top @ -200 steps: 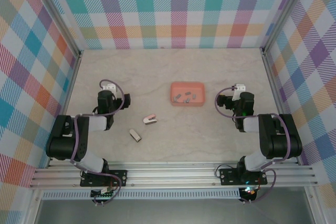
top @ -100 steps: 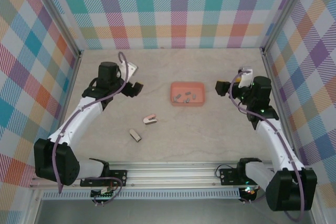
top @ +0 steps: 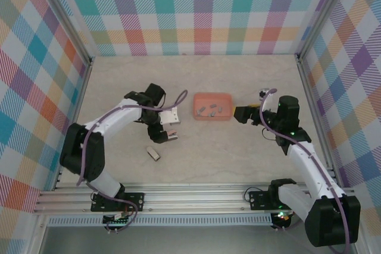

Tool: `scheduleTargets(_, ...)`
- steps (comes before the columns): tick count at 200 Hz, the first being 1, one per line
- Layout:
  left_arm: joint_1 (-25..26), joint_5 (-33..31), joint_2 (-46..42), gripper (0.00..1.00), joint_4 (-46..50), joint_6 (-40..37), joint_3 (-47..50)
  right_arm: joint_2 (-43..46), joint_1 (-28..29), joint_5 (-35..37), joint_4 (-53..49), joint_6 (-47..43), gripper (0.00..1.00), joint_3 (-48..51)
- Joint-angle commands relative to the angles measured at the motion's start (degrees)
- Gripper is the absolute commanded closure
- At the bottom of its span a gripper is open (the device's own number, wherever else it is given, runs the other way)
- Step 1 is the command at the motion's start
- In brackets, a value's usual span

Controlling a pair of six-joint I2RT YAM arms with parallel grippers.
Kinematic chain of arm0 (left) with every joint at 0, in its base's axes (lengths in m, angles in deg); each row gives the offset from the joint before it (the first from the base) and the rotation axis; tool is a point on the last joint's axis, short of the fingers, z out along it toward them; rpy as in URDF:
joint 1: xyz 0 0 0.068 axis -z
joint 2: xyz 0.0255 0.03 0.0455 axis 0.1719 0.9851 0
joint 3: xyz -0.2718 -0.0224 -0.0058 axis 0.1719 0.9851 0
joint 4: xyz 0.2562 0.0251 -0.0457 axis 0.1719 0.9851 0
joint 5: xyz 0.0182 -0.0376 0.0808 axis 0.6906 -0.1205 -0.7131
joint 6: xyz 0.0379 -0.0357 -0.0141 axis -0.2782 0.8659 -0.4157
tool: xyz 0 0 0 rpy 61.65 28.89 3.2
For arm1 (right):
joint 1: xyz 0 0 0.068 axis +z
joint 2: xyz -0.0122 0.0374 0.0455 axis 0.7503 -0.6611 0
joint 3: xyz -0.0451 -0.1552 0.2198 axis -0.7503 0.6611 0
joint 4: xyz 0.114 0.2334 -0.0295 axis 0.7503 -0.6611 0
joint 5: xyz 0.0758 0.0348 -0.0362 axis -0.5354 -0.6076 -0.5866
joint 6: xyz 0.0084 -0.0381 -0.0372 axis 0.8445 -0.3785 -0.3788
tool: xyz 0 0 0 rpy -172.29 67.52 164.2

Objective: Load the staples into the stapler

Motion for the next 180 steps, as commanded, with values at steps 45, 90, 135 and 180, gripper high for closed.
scheduleTargets(45,2.5,-5.3,7.1,0.20,-0.9,-0.6,-0.7,1.8,0.3,-2.9,1.0,2.8,0.01,1.2)
scheduleTargets(90,3.5,-8.0,9.2,0.26,-5.9,0.5,0.5,3.2,0.3,-2.8,-0.4,2.9,0.01,0.4)
scheduleTargets(135,4.1,-7.6,10.8,0.32,-8.1,0.6,1.1,5.1,0.3,-2.4,-1.9,2.8,0.01,0.9)
scheduleTargets(180,4.8,-7.5,12.7,0.37,-8.5,0.4,1.3,6.0,0.3,-2.6,-3.1,2.9,0.01,0.9)
